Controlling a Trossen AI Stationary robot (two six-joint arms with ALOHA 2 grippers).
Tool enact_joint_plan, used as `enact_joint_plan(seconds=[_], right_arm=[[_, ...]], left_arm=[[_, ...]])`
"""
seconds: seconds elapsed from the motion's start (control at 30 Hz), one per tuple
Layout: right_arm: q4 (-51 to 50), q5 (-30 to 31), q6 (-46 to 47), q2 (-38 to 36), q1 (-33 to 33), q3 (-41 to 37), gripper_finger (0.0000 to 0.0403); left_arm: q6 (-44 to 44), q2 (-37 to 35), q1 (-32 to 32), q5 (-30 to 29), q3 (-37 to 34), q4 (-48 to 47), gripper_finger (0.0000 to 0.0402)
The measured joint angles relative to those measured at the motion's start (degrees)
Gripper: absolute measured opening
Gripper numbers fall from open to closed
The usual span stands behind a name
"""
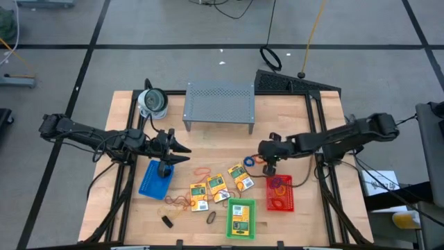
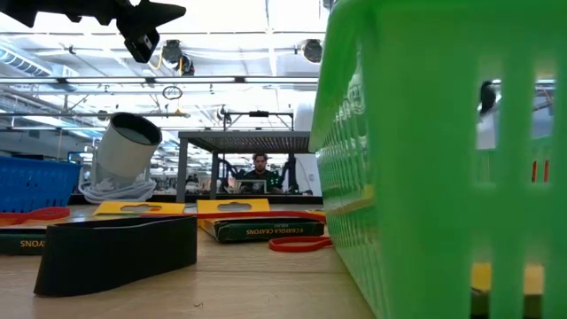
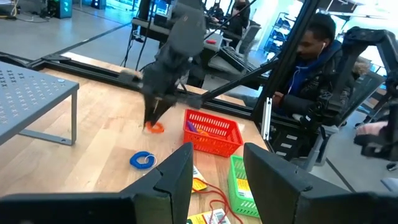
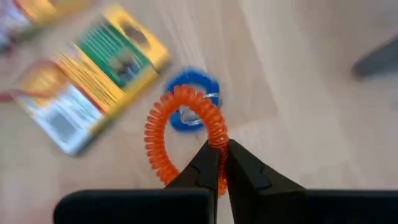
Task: Pick & Place Office Desk Supplies
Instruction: Put the orange spring keychain into the red bin
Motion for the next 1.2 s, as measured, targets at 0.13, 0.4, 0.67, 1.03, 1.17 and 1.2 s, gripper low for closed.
enact_joint_plan(seconds=[0.13, 0.4, 0.67, 1.03, 1.17, 1.2], right_arm=[[-0.14, 0.67, 0.05, -7.62, 3.49, 0.08, 0.0002], [-3.71, -5.77, -0.92, -20.72, 12.55, 0.1, 0.0001], [-9.85, -6.46, 4.11, -23.67, 20.14, 0.07, 0.0001], [-8.44, -6.57, 12.33, -21.04, 23.45, -7.11, 0.0003], [-2.62, -6.58, 16.6, -21.09, 24.12, -9.86, 0.0022], [-1.25, -6.56, 16.82, -21.09, 24.32, -10.36, 0.0031]], left_arm=[[-0.04, 0.0, -0.02, -0.01, 0.0, -0.02, 0.0152], [-0.4, -0.01, -0.02, -0.01, 0.0, -0.02, 0.0152], [-1.4, 0.0, -0.02, -0.13, 0.0, 0.02, 0.0152], [-2.43, -0.01, -0.02, -0.12, 0.0, 0.01, 0.0152], [-2.96, -0.02, -0.02, -0.1, 0.0, 0.0, 0.0152], [-3.02, -0.01, -0.02, -0.1, 0.0, 0.01, 0.0152]])
